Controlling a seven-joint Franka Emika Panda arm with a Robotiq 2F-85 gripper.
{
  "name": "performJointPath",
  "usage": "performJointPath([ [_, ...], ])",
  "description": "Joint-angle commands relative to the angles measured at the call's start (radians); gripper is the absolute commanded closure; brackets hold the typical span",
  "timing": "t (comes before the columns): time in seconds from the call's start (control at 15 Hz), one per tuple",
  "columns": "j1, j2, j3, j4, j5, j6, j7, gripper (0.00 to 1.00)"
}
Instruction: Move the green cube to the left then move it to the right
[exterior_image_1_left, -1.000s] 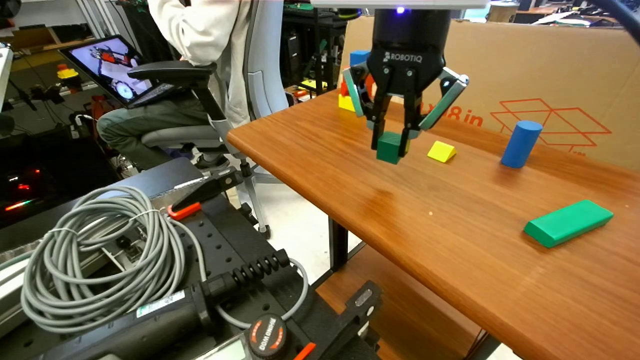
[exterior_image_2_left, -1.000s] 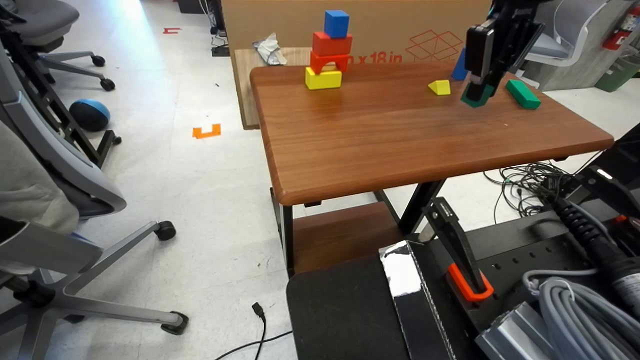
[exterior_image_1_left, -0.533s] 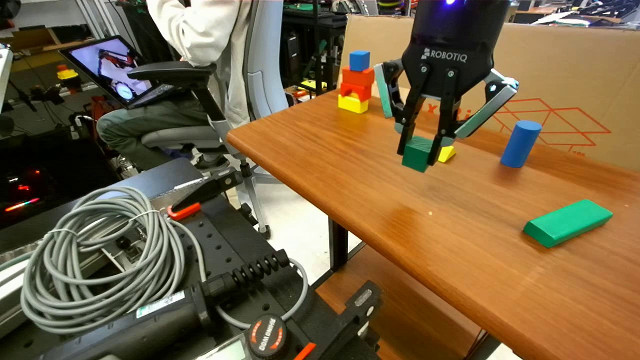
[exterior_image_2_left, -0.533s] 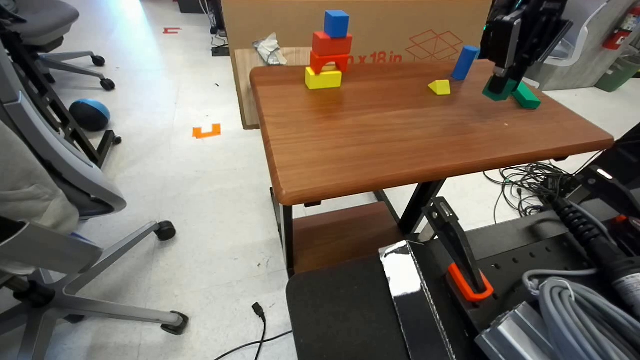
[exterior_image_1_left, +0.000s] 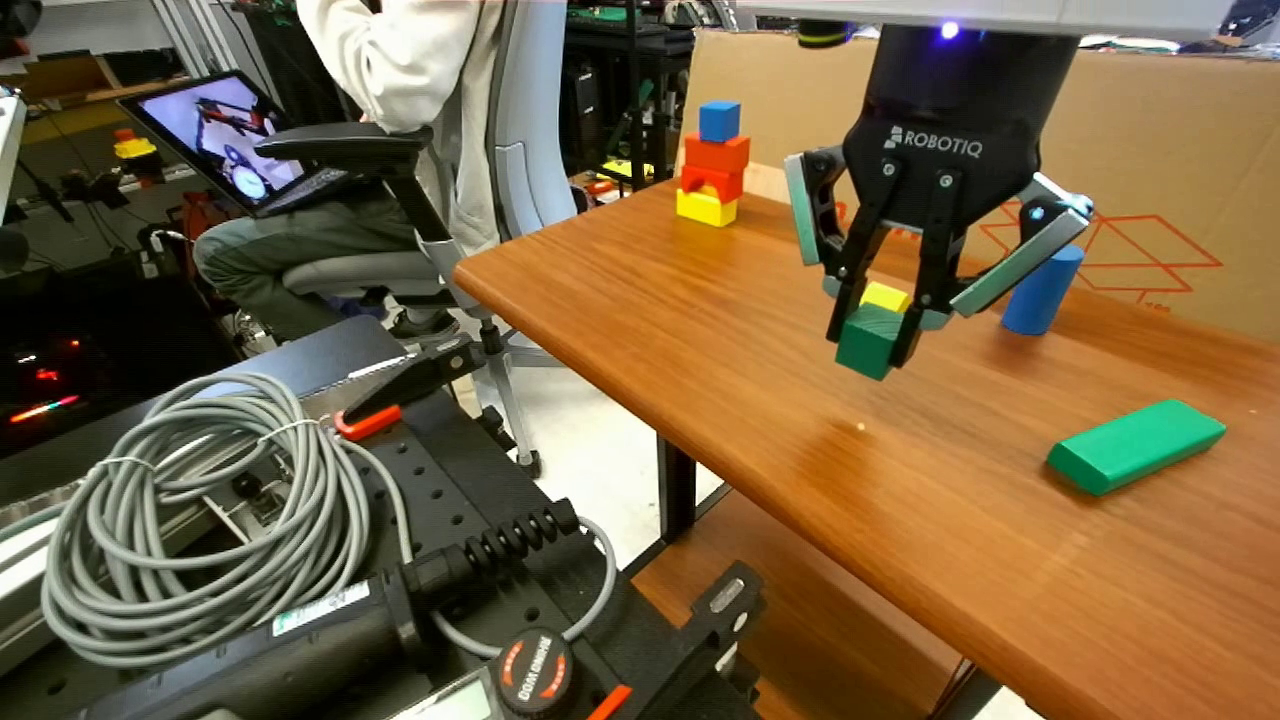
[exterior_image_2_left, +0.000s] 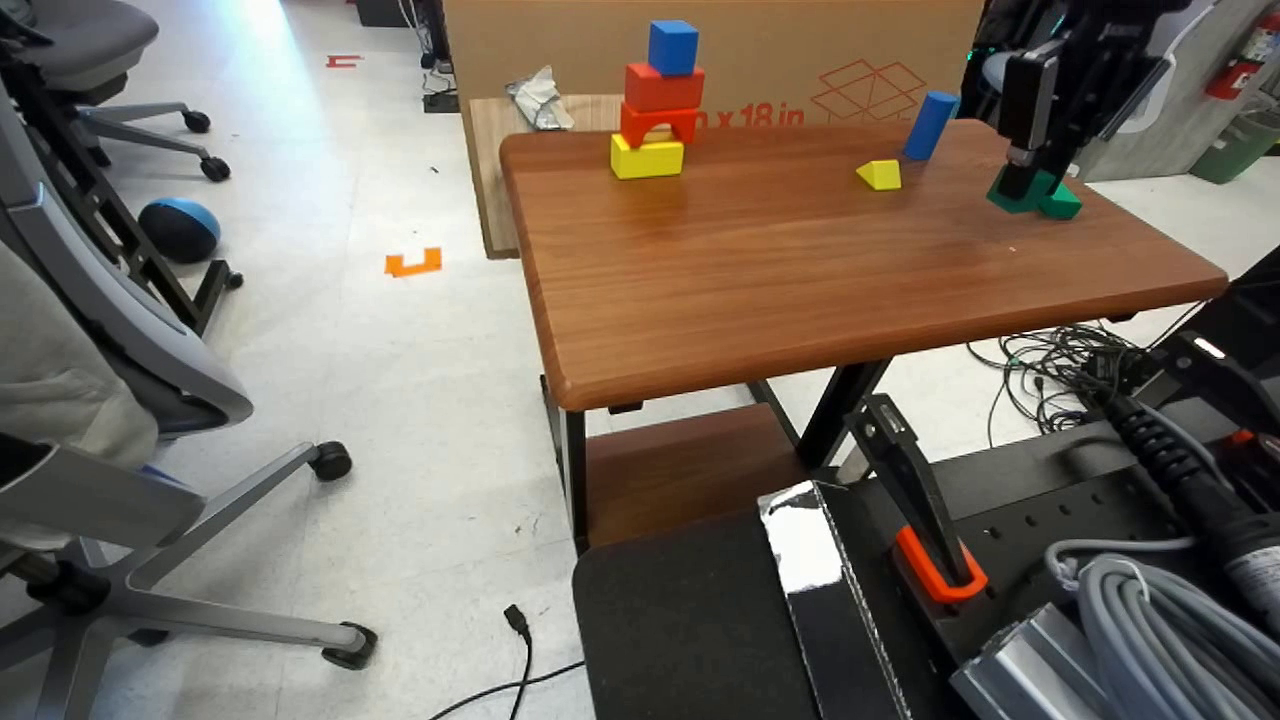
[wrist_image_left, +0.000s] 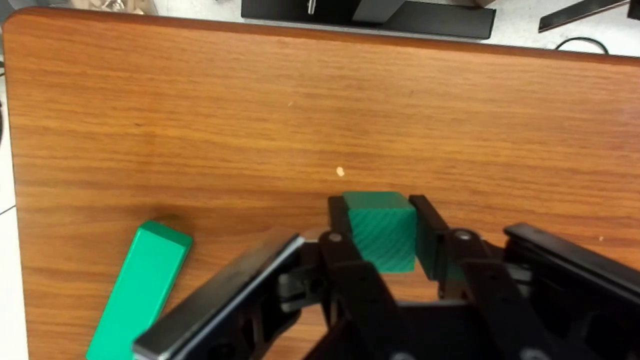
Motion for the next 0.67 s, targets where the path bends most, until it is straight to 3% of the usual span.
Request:
performJointPath([
  [0.0,0.002,0.046,-0.019,0.041,-0.005,-0.016,0.035,0.92],
  [0.6,0.013,0.135,-0.035,0.113,-0.019,-0.037,0.098,0.92],
])
